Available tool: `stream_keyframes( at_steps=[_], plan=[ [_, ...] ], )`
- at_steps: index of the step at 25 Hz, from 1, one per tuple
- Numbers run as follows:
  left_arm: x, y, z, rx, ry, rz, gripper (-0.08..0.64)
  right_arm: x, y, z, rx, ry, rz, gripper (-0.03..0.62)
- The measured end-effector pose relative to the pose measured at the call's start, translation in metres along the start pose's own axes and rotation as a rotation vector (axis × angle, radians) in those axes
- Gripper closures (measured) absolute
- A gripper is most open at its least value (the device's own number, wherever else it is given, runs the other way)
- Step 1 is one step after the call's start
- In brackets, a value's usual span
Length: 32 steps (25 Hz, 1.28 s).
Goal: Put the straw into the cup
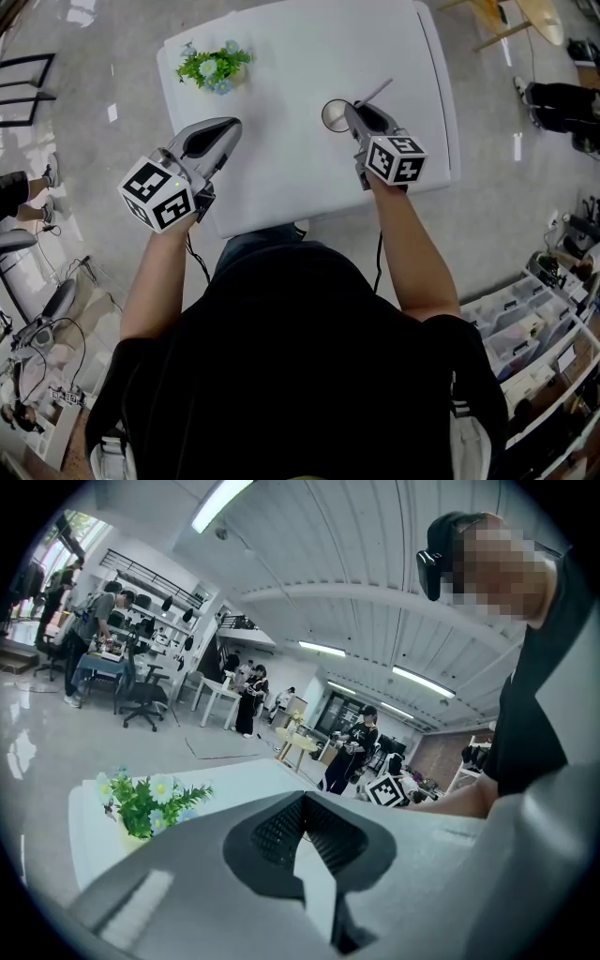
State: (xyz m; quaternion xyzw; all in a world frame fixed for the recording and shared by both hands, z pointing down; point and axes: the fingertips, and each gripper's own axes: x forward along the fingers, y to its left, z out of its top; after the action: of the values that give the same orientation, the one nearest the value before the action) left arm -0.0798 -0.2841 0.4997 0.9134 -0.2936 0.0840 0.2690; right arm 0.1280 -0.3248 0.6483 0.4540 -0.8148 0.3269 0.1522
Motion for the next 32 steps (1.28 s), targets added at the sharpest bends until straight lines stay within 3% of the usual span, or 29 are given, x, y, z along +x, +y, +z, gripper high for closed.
stream_keyframes(
  at_steps=[16,32],
  plan=[
    [0.0,-0.009,-0.004,-0.008,0.006,-0.027,0.558,-0.006,-0.015,-0.029,-0.012,0.071,-0.04,0.459],
    [-0.011,-0.033,-0.003,0.019,-0.003,-0.046,0.56,-0.033,-0.003,-0.034,-0.031,0.073,-0.044,0.459]
  ],
)
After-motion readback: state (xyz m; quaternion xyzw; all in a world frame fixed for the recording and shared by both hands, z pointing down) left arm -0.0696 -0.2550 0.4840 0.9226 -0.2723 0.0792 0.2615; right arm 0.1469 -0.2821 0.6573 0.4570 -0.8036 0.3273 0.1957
